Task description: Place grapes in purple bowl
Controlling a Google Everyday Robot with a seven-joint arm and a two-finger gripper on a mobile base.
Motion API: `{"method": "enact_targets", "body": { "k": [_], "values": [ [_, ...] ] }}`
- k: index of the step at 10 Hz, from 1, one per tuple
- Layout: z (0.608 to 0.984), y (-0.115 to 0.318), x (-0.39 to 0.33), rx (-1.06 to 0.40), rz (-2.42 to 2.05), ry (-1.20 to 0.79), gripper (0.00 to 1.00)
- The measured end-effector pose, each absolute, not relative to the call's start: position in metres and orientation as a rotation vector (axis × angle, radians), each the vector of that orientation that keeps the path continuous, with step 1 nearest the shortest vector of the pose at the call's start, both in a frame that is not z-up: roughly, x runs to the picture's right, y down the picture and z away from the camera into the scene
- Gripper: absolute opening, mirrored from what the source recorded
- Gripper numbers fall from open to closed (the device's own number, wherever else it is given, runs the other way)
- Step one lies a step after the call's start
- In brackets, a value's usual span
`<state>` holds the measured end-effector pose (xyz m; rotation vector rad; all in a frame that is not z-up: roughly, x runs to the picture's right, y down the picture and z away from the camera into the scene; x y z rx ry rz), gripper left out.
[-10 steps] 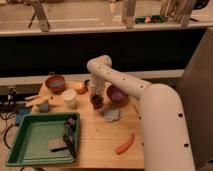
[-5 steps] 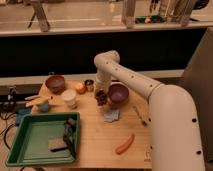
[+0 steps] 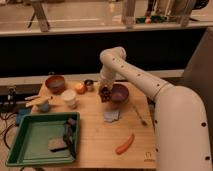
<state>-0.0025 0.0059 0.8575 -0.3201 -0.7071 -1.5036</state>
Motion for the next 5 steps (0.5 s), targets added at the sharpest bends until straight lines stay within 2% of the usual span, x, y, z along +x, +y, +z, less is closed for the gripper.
{"method": "enact_targets", "body": {
  "k": [5],
  "values": [
    [0.849, -0.010, 0.019, -0.291, -1.499, -0.675, 0.01]
  ]
}}
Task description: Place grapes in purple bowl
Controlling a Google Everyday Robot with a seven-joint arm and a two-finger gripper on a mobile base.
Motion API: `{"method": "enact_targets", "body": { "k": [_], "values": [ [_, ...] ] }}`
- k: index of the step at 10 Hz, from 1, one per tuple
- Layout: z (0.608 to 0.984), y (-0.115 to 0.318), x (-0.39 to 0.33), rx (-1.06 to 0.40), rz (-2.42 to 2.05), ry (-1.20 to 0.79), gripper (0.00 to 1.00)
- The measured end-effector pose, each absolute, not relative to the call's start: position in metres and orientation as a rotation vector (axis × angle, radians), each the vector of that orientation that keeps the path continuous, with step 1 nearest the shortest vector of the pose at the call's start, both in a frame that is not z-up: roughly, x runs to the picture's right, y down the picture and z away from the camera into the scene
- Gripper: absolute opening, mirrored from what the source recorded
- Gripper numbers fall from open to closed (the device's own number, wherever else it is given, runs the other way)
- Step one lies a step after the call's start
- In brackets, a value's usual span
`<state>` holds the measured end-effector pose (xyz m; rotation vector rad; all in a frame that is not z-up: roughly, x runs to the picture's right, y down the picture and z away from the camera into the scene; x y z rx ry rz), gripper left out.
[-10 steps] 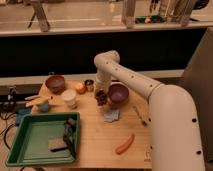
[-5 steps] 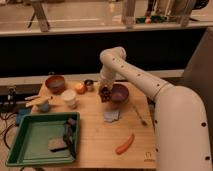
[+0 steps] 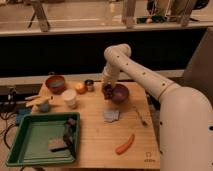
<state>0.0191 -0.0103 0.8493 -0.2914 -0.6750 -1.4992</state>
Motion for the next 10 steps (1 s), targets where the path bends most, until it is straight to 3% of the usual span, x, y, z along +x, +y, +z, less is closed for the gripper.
{"method": "enact_targets", "body": {
  "k": [10],
  "values": [
    [0.852, -0.022, 0.046, -0.266, -1.478, -0.626, 0.01]
  ]
}}
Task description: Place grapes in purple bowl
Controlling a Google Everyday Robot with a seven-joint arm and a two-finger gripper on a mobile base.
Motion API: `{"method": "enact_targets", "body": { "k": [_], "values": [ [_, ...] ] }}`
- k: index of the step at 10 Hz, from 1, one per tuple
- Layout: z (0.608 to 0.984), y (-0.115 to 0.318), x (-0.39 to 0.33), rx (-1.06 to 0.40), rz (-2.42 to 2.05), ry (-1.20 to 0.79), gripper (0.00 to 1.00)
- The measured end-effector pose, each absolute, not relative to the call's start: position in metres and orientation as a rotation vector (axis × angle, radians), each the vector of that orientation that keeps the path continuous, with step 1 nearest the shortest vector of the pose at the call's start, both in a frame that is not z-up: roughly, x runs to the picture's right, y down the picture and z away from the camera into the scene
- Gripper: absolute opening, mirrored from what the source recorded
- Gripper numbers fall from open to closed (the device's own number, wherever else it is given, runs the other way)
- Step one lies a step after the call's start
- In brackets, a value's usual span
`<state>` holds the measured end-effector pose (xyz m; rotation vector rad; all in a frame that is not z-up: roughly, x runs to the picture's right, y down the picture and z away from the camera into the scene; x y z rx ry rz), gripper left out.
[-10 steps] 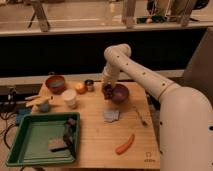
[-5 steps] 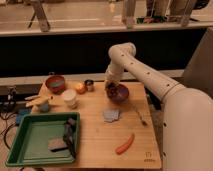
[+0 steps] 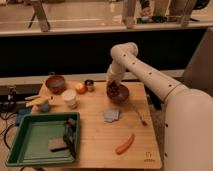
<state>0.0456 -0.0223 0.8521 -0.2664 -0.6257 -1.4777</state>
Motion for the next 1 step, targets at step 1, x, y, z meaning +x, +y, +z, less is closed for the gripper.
{"method": "enact_targets", "body": {
  "k": [1],
  "values": [
    [0.8522, -0.0228, 0.0475, -0.265, -1.477, -0.623, 0.01]
  ]
}}
